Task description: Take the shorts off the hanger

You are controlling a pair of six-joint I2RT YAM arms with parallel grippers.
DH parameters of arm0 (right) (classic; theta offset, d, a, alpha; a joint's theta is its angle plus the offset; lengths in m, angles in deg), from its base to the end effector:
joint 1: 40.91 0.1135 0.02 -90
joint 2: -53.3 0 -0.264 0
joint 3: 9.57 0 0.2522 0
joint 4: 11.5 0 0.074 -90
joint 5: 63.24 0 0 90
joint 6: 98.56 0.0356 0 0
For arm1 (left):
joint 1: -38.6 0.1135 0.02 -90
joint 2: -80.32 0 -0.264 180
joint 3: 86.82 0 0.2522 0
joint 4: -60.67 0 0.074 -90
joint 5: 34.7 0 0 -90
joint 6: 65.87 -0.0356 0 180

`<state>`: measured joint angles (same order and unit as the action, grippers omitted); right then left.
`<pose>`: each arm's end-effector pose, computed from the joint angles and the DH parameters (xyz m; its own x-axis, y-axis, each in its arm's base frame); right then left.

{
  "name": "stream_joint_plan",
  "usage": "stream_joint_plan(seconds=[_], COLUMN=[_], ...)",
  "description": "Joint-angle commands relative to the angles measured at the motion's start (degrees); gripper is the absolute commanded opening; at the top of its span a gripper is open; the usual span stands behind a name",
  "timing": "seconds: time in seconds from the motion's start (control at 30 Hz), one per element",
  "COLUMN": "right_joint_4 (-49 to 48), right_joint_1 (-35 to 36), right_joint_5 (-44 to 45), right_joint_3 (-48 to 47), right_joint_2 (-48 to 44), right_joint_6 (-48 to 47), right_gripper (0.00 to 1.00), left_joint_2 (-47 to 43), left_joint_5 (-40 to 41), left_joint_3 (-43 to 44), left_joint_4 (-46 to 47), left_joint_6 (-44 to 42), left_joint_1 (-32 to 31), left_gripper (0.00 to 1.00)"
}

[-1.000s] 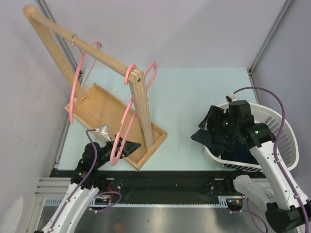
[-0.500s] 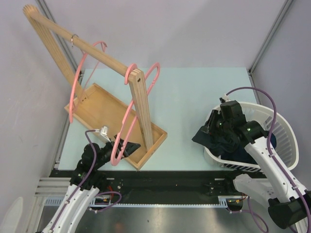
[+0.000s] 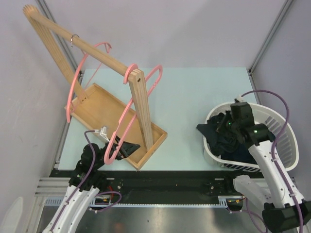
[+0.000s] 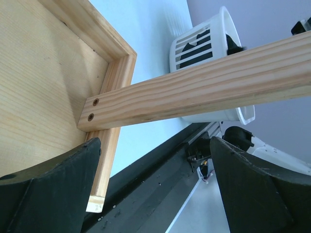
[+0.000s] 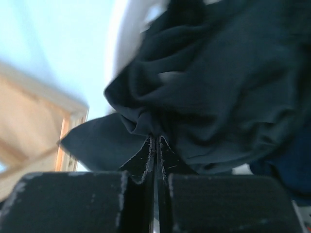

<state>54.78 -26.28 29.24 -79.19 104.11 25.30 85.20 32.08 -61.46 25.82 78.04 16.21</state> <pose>0.1610 0.0404 0.3187 -0.7169 0.3881 -0.5791 0.2112 0.9126 0.3502 0.0840 -0.0498 0.1977 -0.7034 -0.5134 -0.4916 0.2288 0.4912 -0.8404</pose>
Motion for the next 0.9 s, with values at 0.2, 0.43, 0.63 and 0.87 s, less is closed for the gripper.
stream_joint_plan(seconds=[0.2,0.43,0.63,0.87], right_joint_4=[5.67,0.14,-3.37,-17.86], right_joint_1=[-33.25,-14.84,20.97,50.34], right_joint_5=[-10.90,-13.83,2.43,15.94], right_joint_3=[-3.56,-4.70,-4.79,-0.84], right_joint_2=[-1.06,-7.65,-6.51,-0.63], right_joint_6=[-12.51,-6.98,1.11,2.78], right_gripper=[0.21,0.97,1.00,1.00], left_joint_2=[-2.51,-3.30,-3.48,-4.80], left_joint_5=[-0.60,-0.68,-1.21,-4.19], left_joint_3=[3.78,4.05,2.82,0.63], left_joint_4=[-1.86,-3.18,-1.68,3.40], left_joint_6=[-0.65,-0.83,0.23,0.40], left_joint_1=[-0.28,-0.28,-0.28,-0.28], left_gripper=[0.98,0.99,0.99,0.99])
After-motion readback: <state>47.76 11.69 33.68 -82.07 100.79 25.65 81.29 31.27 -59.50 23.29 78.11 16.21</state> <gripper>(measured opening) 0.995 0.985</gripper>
